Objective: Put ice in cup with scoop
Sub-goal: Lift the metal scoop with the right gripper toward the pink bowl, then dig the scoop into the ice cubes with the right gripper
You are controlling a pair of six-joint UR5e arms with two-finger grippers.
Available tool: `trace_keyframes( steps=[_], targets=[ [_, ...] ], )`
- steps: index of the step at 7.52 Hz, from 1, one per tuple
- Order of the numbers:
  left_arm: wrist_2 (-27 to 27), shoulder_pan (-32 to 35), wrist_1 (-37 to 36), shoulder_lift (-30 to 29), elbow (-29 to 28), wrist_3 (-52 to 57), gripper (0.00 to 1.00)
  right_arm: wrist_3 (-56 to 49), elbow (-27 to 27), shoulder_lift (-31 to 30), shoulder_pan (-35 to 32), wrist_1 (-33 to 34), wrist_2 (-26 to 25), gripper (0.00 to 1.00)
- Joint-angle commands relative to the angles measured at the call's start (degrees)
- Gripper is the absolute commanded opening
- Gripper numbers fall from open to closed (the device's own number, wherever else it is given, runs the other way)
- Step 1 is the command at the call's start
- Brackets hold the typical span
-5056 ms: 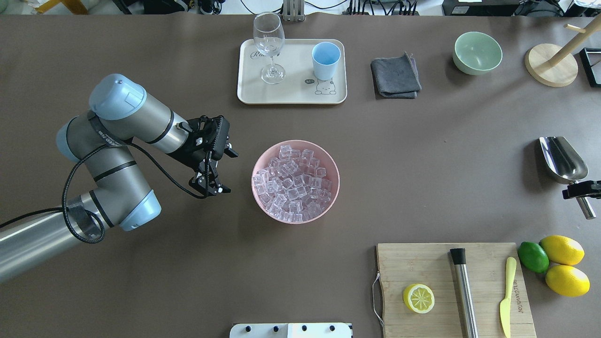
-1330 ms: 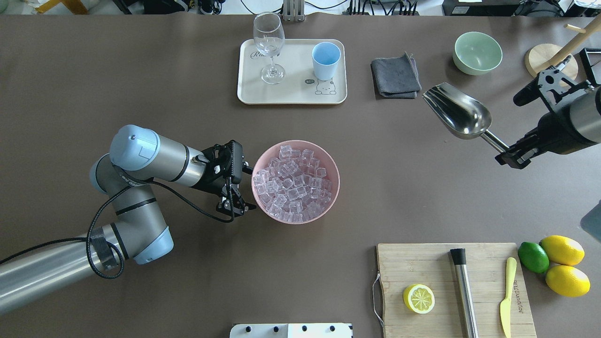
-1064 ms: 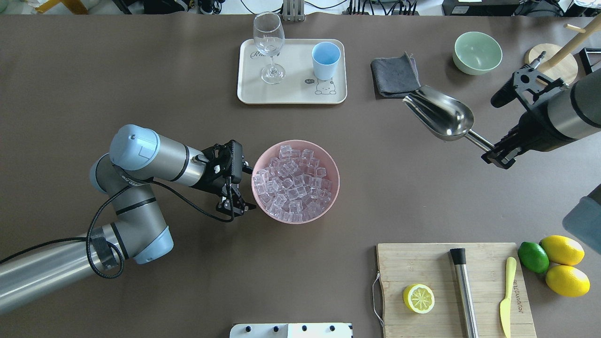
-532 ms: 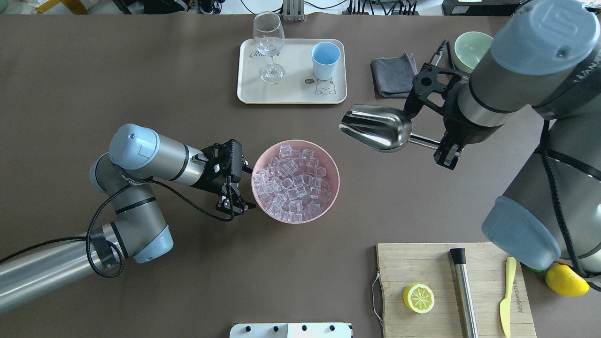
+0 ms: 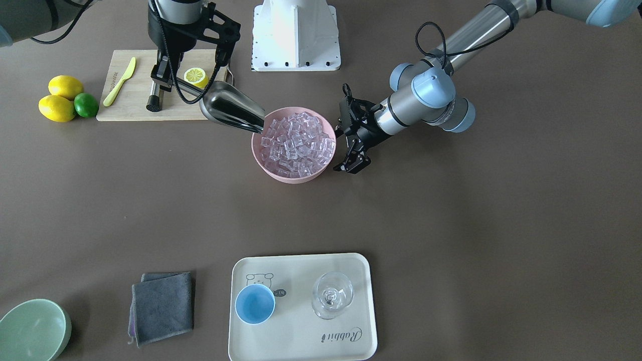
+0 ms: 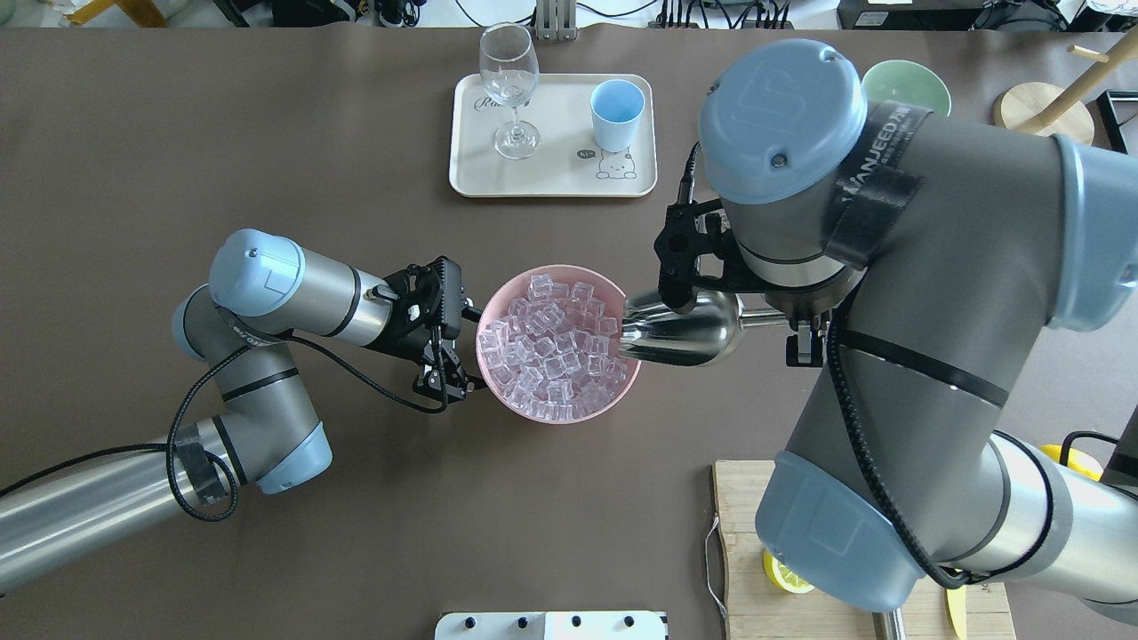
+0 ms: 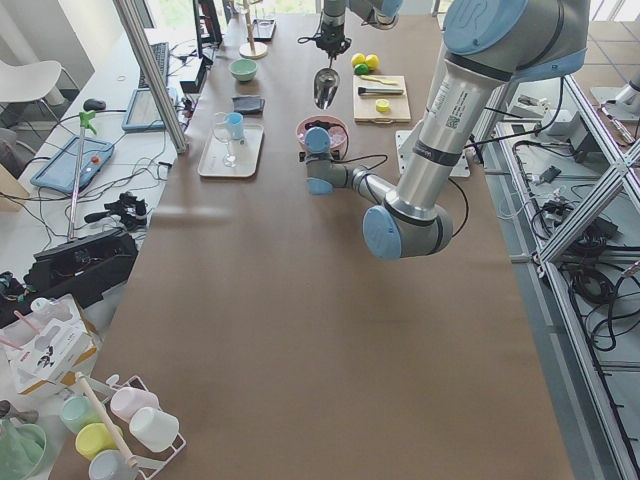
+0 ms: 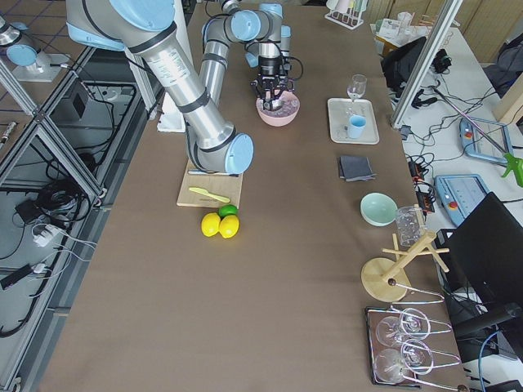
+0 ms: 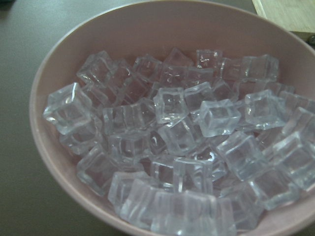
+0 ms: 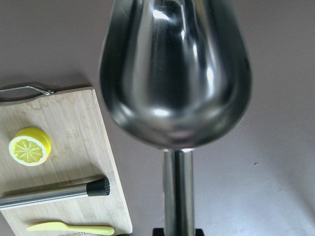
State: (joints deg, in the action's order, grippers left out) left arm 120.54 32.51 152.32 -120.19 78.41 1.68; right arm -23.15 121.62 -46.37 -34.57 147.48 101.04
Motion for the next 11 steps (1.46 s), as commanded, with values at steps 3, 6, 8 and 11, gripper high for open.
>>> trace_keyframes(
  steps=[3, 6, 8, 11],
  targets=[
    [-0.21, 0.01, -0.09, -0.04, -0.1, -0.1, 0.97, -1.64, -15.49, 13.65, 2.93, 10.27, -6.29, 0.0],
    [-0.3, 0.01, -0.09, -0.04, -0.19, -0.1, 0.97, -1.73, -23.67, 17.08, 3.02, 10.37, -9.63, 0.0],
    [-0.3, 0.1, -0.09, -0.13, -0.19, -0.18, 0.97, -1.64, -28.26, 18.95, 5.1, 10.28, -12.08, 0.0],
    [-0.83, 0.01, -0.09, -0.31, -0.28, -0.27, 0.97, -1.55, -31.17, 18.77, 8.37, 10.11, -15.43, 0.0]
  ],
)
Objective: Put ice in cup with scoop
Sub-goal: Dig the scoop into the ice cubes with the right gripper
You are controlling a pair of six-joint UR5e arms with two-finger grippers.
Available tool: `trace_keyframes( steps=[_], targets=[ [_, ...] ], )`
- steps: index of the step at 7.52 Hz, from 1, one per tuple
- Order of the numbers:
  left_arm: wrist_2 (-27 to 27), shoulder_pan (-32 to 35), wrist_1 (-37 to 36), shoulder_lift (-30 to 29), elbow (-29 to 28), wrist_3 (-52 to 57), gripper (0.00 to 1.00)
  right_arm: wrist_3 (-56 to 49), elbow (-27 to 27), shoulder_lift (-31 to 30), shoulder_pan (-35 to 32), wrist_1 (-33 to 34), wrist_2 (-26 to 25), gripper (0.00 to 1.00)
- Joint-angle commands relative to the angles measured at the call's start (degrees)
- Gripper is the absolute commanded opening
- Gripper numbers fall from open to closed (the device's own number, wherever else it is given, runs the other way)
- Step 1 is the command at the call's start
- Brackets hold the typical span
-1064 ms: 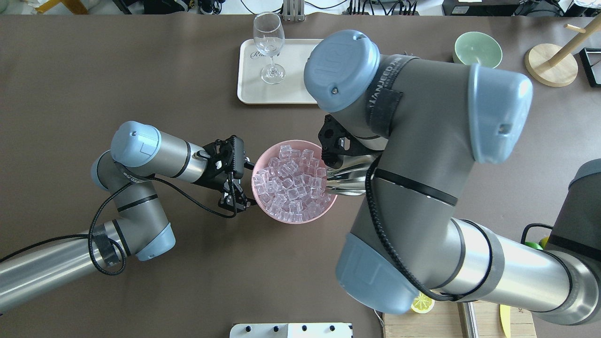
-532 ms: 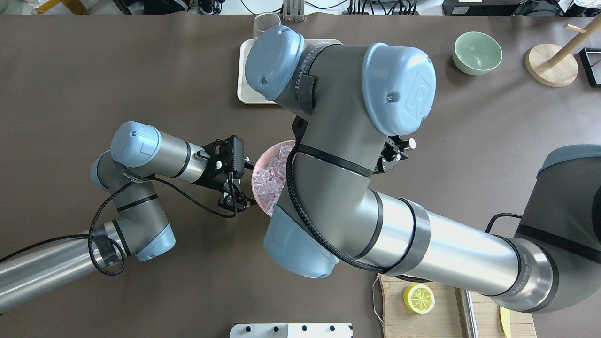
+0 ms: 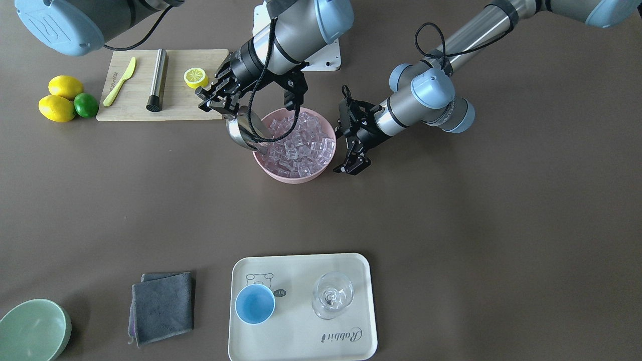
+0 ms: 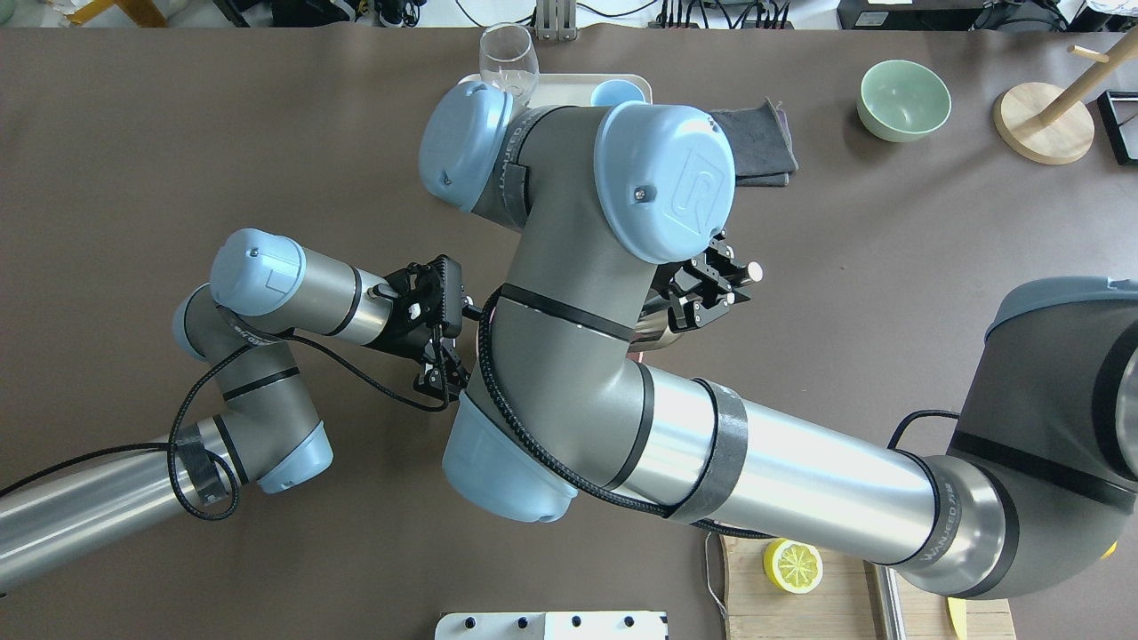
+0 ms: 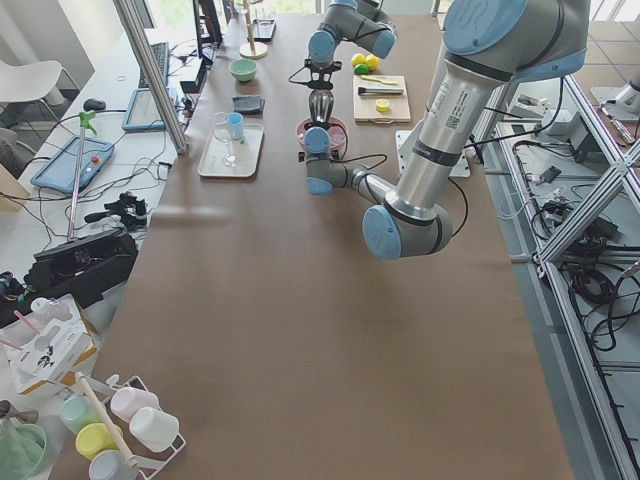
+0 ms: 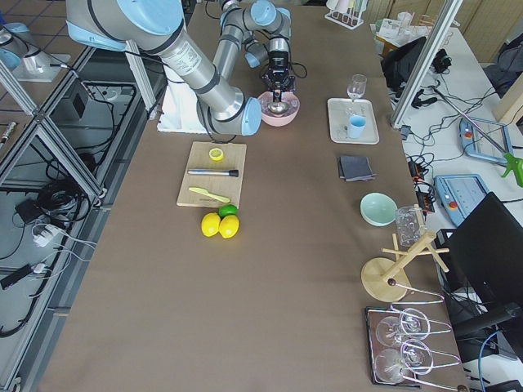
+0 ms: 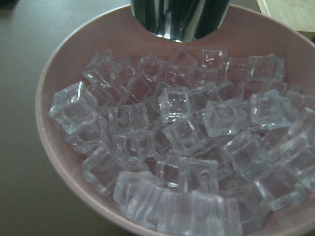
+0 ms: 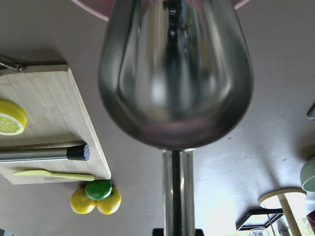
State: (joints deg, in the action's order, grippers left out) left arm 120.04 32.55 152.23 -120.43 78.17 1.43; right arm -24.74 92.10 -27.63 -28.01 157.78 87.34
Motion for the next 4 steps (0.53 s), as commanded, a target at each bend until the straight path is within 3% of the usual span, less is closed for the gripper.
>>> trace_keyframes(
  steps=[1, 4],
  targets=[
    [-0.33, -0.03, 0.0, -0.07, -0.04, -0.02, 0.97, 0.05, -3.14, 0.29, 2.16, -0.72, -2.7, 0.0],
    [-0.33, -0.03, 0.0, -0.07, -0.04, -0.02, 0.97, 0.75, -6.75, 1.08, 3.4, -4.58, -3.32, 0.0]
  ],
)
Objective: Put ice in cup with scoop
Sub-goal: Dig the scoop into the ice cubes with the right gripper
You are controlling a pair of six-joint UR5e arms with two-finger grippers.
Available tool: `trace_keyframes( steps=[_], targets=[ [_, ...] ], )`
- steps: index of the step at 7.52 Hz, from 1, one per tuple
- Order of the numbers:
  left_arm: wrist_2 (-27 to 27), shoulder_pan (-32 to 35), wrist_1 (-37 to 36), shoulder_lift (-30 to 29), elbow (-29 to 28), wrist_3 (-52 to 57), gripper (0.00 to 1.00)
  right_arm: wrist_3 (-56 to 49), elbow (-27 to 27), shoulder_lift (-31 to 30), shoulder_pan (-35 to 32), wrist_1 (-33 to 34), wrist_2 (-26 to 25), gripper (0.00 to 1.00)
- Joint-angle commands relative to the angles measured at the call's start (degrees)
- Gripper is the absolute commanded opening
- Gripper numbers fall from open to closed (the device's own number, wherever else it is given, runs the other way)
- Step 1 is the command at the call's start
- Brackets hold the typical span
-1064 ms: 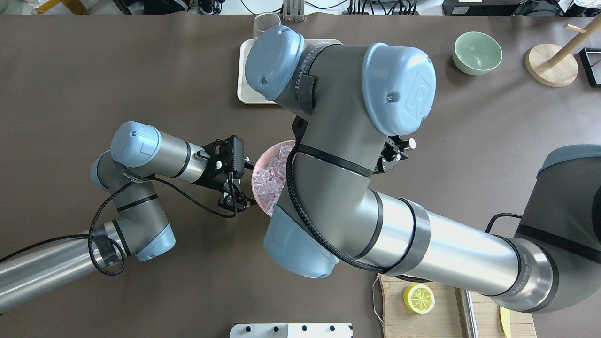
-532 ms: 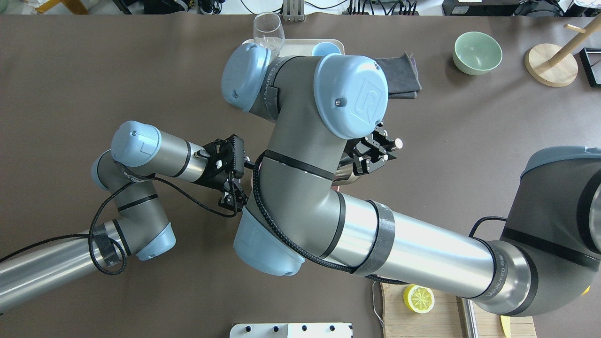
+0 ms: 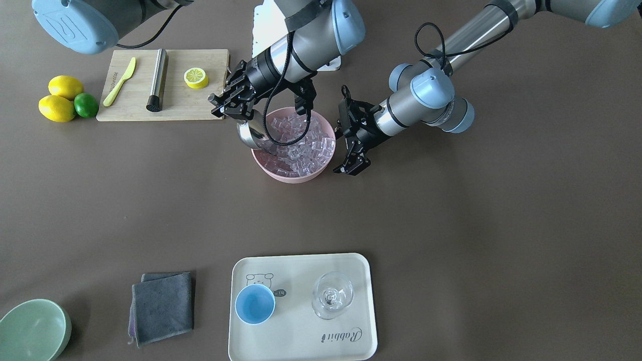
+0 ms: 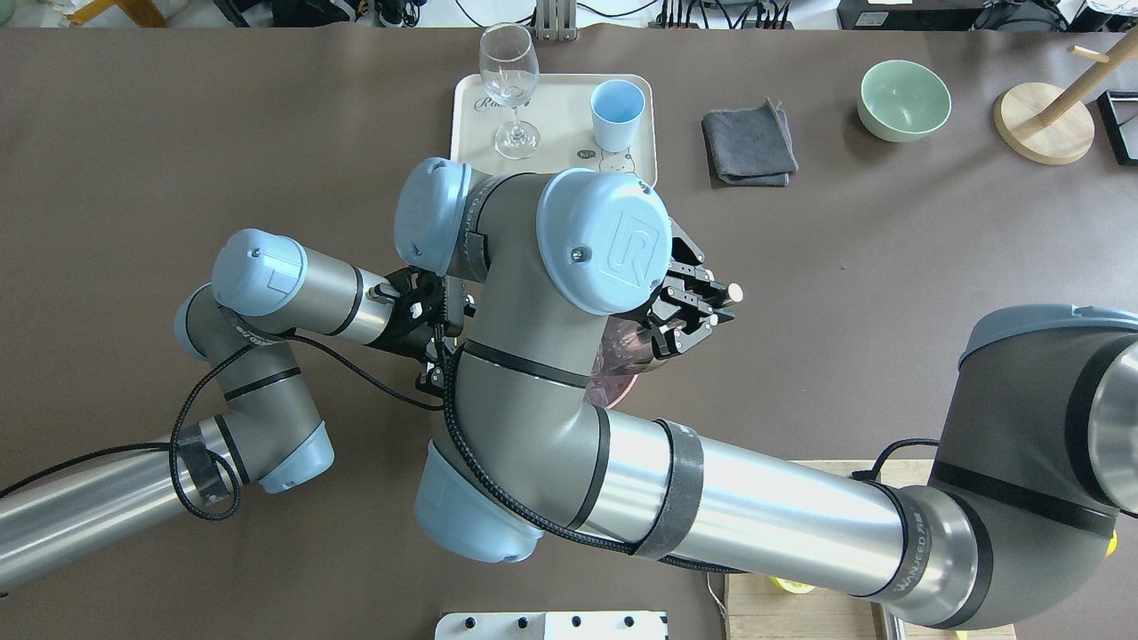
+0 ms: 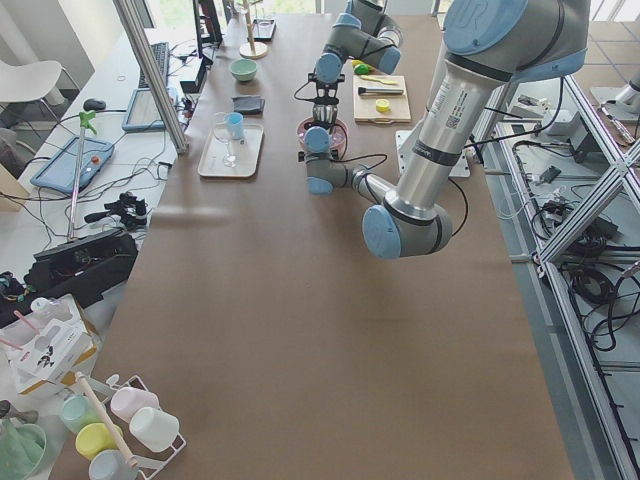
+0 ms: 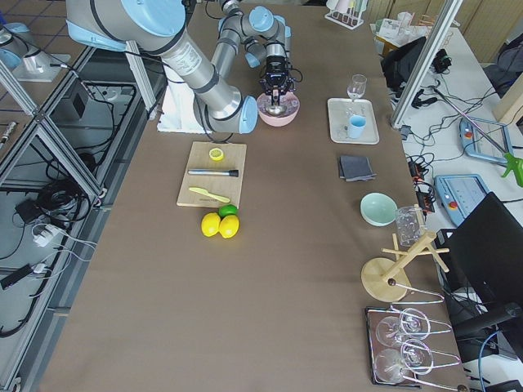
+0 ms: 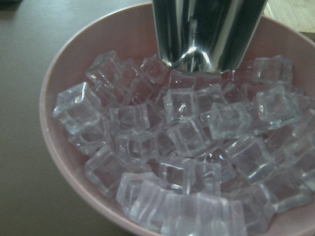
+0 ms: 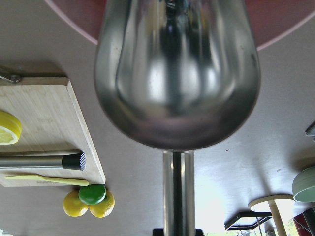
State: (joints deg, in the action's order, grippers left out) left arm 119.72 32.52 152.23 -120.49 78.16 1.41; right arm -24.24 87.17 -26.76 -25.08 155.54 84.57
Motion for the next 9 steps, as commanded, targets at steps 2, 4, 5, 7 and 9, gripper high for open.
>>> trace_keyframes(
  steps=[2, 4, 5, 7, 9],
  targets=[
    [-0.01, 0.0, 0.0, -0.18, -0.38, 0.0, 0.97, 0.51, -1.91, -0.31, 1.08, -4.61, -0.81, 0.0],
    [-0.18, 0.0, 0.0, -0.44, -0.47, -0.09, 0.97, 0.69, -1.13, -2.49, 1.08, -8.38, -0.72, 0.0],
    [-0.18, 0.0, 0.0, -0.79, -0.47, -0.09, 0.97, 0.69, 0.71, -4.59, 1.08, -10.58, -0.63, 0.0],
    [-0.18, 0.0, -0.52, -1.41, -0.47, -0.09, 0.97, 0.6, 6.84, -9.77, 1.08, -13.4, -0.2, 0.0],
    [-0.18, 0.0, -0.88, -1.41, -0.47, -0.09, 0.97, 0.69, 11.17, -14.35, 1.08, -17.26, 1.2, 0.0]
  ],
)
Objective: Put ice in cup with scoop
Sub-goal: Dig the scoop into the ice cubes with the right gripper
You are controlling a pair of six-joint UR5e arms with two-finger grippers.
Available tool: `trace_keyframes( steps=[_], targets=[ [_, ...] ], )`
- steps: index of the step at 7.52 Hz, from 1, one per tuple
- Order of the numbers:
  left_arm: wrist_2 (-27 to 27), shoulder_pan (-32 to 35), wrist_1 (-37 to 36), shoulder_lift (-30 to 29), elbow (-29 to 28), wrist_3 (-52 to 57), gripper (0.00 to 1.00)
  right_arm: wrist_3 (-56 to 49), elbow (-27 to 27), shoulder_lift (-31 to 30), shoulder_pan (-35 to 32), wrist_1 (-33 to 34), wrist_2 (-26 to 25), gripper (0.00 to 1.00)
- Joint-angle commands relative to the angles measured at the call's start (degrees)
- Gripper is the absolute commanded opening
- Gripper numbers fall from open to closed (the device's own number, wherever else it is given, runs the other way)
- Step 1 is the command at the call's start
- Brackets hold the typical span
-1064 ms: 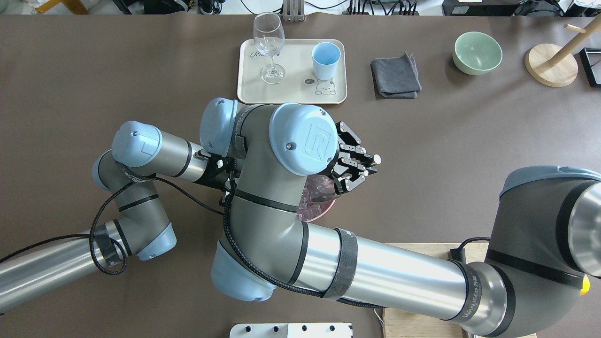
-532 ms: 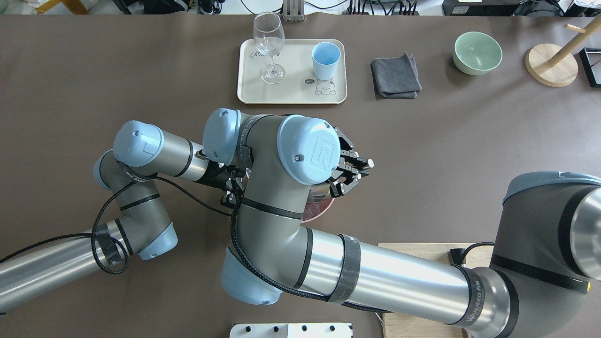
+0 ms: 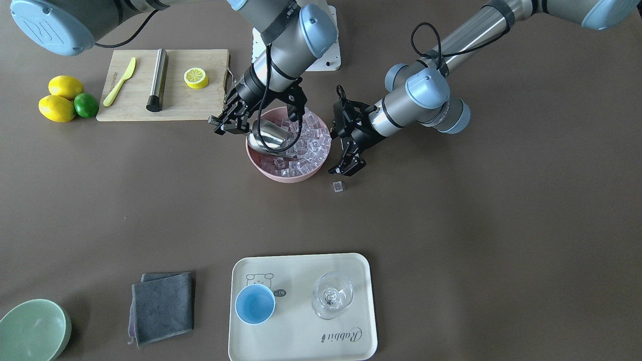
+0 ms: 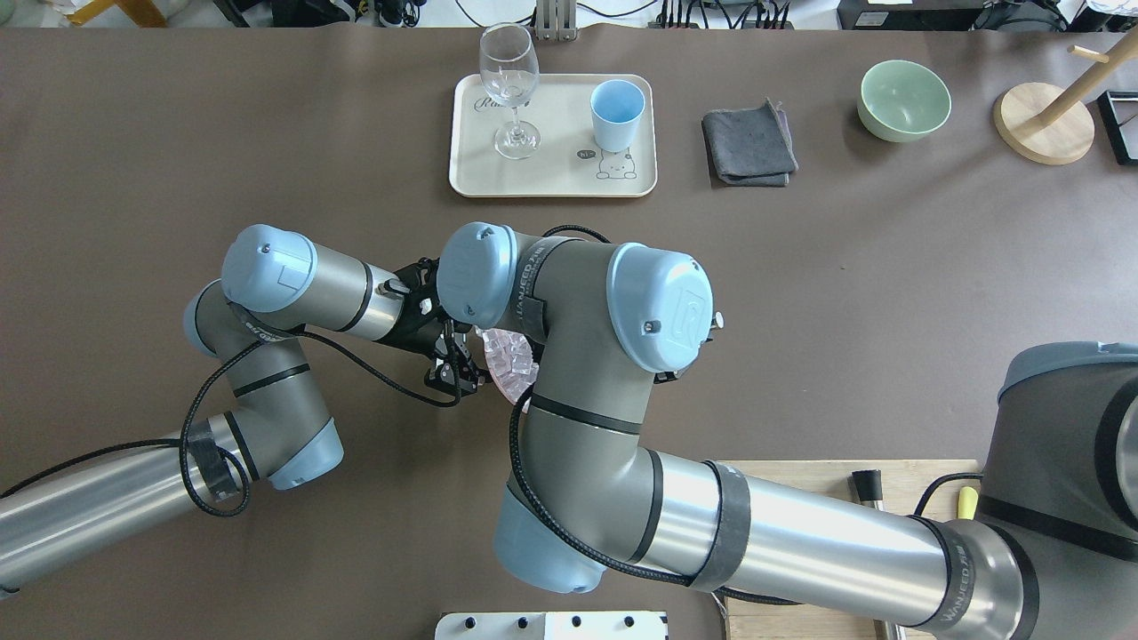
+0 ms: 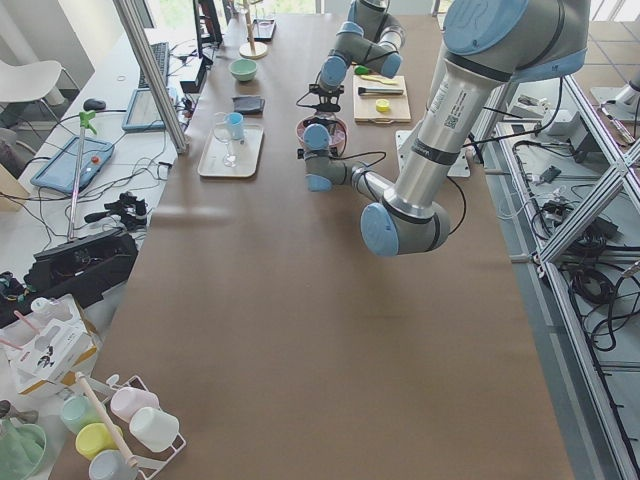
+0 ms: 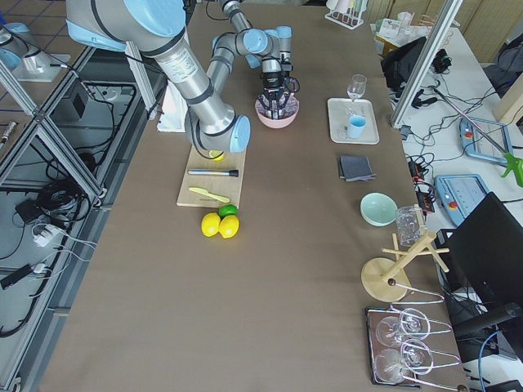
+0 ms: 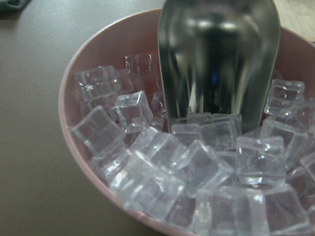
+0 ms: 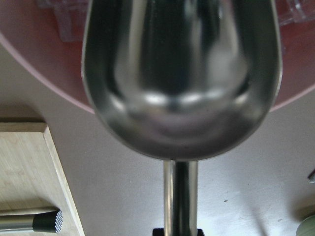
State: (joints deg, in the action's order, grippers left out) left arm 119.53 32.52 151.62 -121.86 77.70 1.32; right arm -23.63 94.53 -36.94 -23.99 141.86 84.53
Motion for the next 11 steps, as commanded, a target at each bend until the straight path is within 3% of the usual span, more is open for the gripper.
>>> trace_keyframes(
  steps=[1, 8, 11],
  targets=[
    [0.0, 0.0, -0.19, -0.04, -0.01, 0.0, 0.97, 0.08, 7.39, -7.41, -0.09, -6.31, 2.38, 0.0],
    [-0.09, 0.26, -2.99, -2.5, -0.01, 0.0, 0.97, 4.47, 8.74, -14.55, -4.48, -22.91, 14.59, 0.0],
    [-0.09, 0.35, -3.09, -2.51, -0.01, 0.0, 0.97, 4.56, 8.83, -15.27, -6.33, -25.31, 18.21, 0.0]
  ],
)
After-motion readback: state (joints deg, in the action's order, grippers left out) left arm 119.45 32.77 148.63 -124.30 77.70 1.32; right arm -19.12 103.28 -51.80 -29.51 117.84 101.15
